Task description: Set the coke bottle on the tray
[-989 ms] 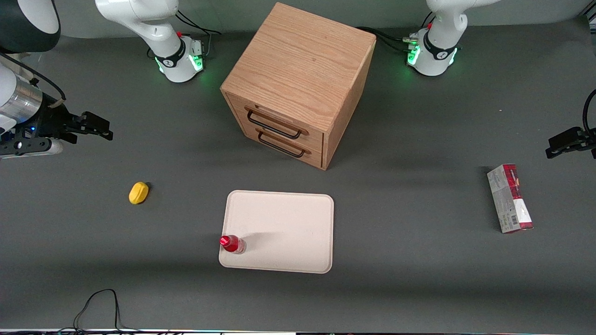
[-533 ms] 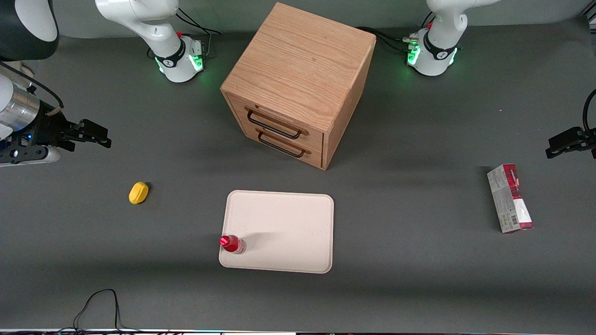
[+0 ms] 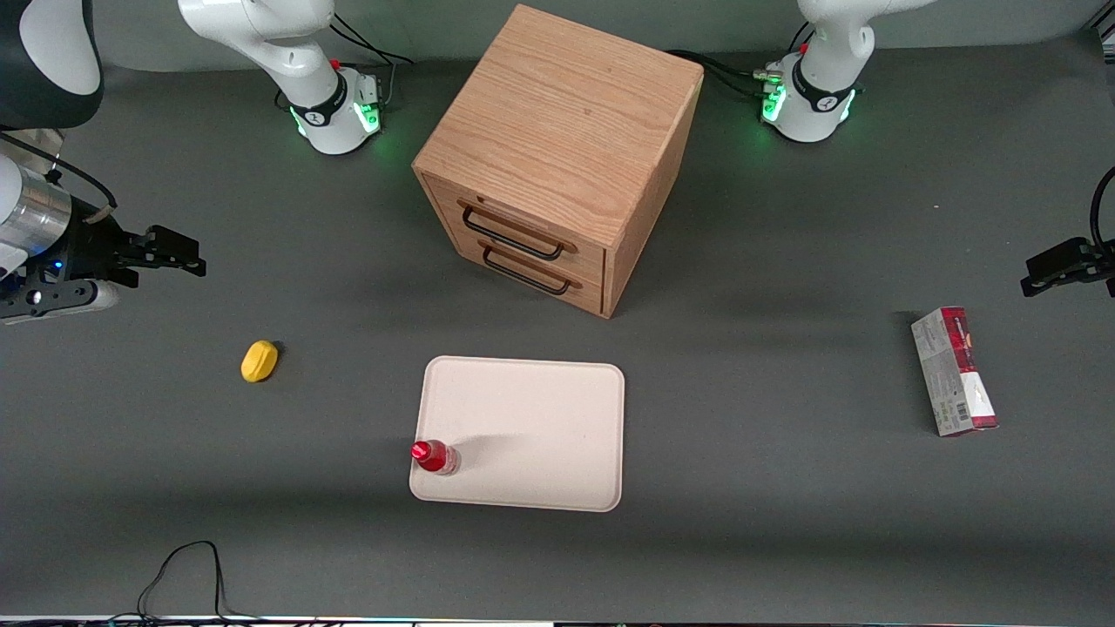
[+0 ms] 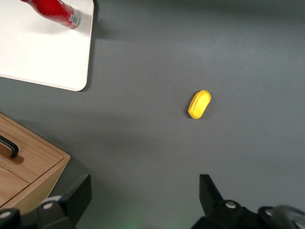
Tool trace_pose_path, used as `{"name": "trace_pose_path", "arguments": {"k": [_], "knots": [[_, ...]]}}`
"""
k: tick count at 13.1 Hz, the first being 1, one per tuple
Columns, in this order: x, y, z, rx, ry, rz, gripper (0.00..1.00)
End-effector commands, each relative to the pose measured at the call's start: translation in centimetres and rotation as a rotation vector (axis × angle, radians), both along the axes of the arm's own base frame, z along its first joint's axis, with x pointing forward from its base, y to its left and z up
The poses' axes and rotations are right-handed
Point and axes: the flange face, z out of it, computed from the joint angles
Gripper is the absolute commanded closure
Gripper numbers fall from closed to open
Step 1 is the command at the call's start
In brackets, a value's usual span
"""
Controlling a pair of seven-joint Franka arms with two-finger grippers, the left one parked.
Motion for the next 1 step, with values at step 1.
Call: {"name": "trace_pose_path", "arguments": {"k": [1], "knots": [[0.09, -0.24, 0.56, 0.010, 0.006, -0.023, 0.00]]}}
